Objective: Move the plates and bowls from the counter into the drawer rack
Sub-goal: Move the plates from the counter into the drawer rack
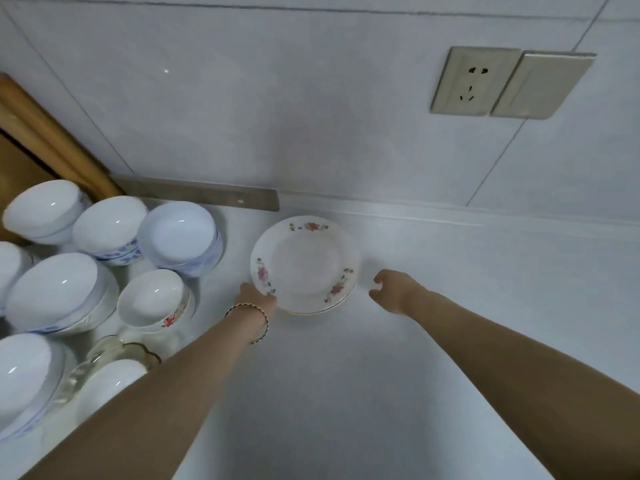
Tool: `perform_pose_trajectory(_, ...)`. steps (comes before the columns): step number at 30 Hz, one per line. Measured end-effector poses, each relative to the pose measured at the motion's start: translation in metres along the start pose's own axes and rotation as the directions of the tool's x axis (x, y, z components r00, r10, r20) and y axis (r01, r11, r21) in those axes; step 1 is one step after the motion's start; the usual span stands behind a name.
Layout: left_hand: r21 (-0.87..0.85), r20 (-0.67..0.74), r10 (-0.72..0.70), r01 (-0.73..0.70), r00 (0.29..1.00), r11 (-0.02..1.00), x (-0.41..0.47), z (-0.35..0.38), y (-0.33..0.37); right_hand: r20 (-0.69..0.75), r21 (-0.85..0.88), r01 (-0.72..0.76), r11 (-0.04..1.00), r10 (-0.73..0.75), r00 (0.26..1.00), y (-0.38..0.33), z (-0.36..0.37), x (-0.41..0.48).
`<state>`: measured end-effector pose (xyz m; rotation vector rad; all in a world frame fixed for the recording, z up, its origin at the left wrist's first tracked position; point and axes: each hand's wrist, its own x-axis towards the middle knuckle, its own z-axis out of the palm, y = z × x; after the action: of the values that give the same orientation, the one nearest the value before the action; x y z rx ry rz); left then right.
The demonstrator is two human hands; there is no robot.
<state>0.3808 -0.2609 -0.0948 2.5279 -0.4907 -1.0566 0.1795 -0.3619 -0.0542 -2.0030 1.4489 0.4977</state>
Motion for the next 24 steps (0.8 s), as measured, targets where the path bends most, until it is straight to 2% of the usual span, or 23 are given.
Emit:
perform_pose_trajectory(3, -0.095, 0.015, -0.051, 0.052, 0.999, 0.994, 0.035, -0.002, -0.001, -0.016, 0.134, -0.057, 0.989, 0.060, 0.998, -0.015, 0.005, 0.043)
perform_pose_trajectory(7, -0.161, -0.009, 0.011, -0.012, 1.000, 0.987, 0.075, 0.004, 0.000, -0.051, 0.354, -0.105, 0.930, 0.131, 0.990, -0.025, 0.011, 0.097)
perform_pose_trajectory(13, -0.180, -0.058, 0.012, -0.022, 0.998, 0.983, 0.093, 0.019, 0.009, -0.088, 0.451, -0.128, 0.883, 0.186, 0.979, -0.027, 0.023, 0.137)
perform_pose_trajectory(18, -0.165, -0.020, -0.007, 0.003, 1.000, 0.986, 0.075, 0.012, 0.001, -0.099, 0.465, -0.104, 0.879, 0.169, 0.981, -0.017, 0.027, 0.115)
perform_pose_trajectory(24, -0.189, 0.020, 0.039, -0.034, 0.999, 0.981, 0.001, 0.012, -0.013, -0.148, 0.514, -0.039, 0.857, 0.133, 0.980, 0.018, 0.034, 0.042)
